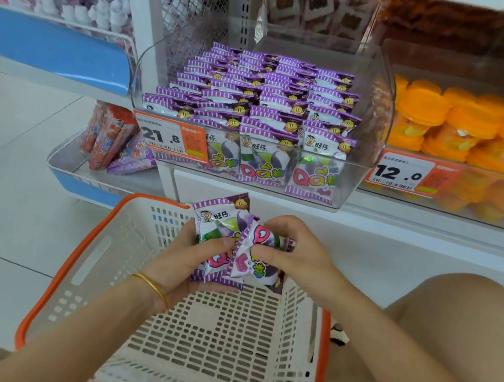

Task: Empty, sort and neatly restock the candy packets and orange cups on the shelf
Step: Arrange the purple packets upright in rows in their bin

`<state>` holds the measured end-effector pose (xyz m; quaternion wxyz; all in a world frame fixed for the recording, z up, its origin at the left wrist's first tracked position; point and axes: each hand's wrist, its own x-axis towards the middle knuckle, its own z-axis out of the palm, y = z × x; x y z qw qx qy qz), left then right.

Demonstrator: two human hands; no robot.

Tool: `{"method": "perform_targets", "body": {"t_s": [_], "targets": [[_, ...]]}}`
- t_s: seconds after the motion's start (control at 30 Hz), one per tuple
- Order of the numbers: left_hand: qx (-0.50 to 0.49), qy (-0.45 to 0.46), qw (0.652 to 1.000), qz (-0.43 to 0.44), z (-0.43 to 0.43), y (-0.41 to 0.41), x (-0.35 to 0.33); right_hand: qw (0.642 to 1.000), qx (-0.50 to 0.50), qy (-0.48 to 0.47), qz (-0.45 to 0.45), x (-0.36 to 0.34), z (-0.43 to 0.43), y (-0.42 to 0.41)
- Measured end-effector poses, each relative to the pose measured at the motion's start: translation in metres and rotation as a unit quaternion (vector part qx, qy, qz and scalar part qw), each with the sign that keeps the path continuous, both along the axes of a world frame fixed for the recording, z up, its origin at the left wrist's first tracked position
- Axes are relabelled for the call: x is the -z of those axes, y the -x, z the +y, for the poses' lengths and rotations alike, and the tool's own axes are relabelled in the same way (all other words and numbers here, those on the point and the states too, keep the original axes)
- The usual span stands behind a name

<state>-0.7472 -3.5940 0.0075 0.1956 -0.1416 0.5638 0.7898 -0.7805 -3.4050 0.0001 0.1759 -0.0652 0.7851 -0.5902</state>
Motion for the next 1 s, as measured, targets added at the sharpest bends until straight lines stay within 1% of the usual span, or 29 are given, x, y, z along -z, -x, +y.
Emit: {"method": "perform_targets", "body": {"t_s": [0.07, 0.13, 0.17, 0.2, 0.23, 0.3, 0.33, 0.4, 0.43, 0.5, 0.57, 0.67, 0.77, 0.87, 0.9, 0.93, 0.97, 1.0], "targets": [[-0.003, 0.011, 1.0, 0.012, 0.0, 0.0, -0.009, 0.999, 0.014, 0.039, -0.008, -0.016, 0.008, -0.003], [-0.004, 0.019, 1.0, 0.021, -0.001, 0.002, -0.022, 0.999, 0.018, 0.046, 0.007, -0.049, 0.021, -0.004], [-0.002, 0.031, 0.999, 0.029, -0.003, 0.005, -0.03, 0.998, 0.023, 0.043, 0.031, -0.071, 0.028, -0.002], [0.001, 0.046, 0.998, 0.039, -0.004, 0.009, -0.04, 0.996, 0.031, 0.029, 0.079, -0.094, 0.035, 0.002], [0.001, 0.064, 0.997, 0.052, -0.004, 0.013, -0.051, 0.989, 0.047, 0.0, 0.142, -0.118, 0.041, 0.007], [0.003, 0.087, 0.993, 0.081, -0.003, 0.024, -0.074, 0.954, 0.087, -0.093, 0.27, -0.156, 0.05, 0.024], [0.004, 0.09, 0.991, 0.099, -0.001, 0.029, -0.085, 0.932, 0.099, -0.154, 0.314, -0.17, 0.051, 0.036], [-0.01, 0.089, 0.988, 0.125, 0.002, 0.041, -0.105, 0.887, 0.097, -0.281, 0.355, -0.187, 0.051, 0.061], [-0.02, 0.09, 0.987, 0.129, 0.003, 0.047, -0.113, 0.869, 0.079, -0.338, 0.352, -0.19, 0.049, 0.071], [-0.032, 0.088, 0.988, 0.123, 0.004, 0.058, -0.125, 0.841, 0.012, -0.429, 0.33, -0.189, 0.045, 0.087], [-0.039, 0.09, 0.988, 0.121, 0.005, 0.067, -0.133, 0.818, -0.061, -0.484, 0.304, -0.183, 0.042, 0.101], [-0.048, 0.098, 0.985, 0.132, 0.006, 0.079, -0.139, 0.791, -0.148, -0.525, 0.277, -0.181, 0.04, 0.115], [-0.046, 0.097, 0.984, 0.14, 0.011, 0.088, -0.143, 0.774, -0.225, -0.541, 0.24, -0.169, 0.034, 0.125], [-0.042, 0.092, 0.984, 0.146, 0.017, 0.097, -0.147, 0.742, -0.286, -0.565, 0.22, -0.151, 0.022, 0.128], [-0.037, 0.092, 0.984, 0.148, 0.019, 0.1, -0.148, 0.741, -0.286, -0.567, 0.219, -0.152, 0.022, 0.129], [-0.029, 0.097, 0.983, 0.151, 0.021, 0.104, -0.148, 0.754, -0.265, -0.554, 0.234, -0.159, 0.025, 0.13], [-0.018, 0.108, 0.981, 0.157, 0.024, 0.107, -0.149, 0.786, -0.214, -0.518, 0.26, -0.168, 0.03, 0.132], [-0.007, 0.125, 0.978, 0.166, 0.026, 0.11, -0.149, 0.835, -0.138, -0.451, 0.283, -0.18, 0.037, 0.131]]}}
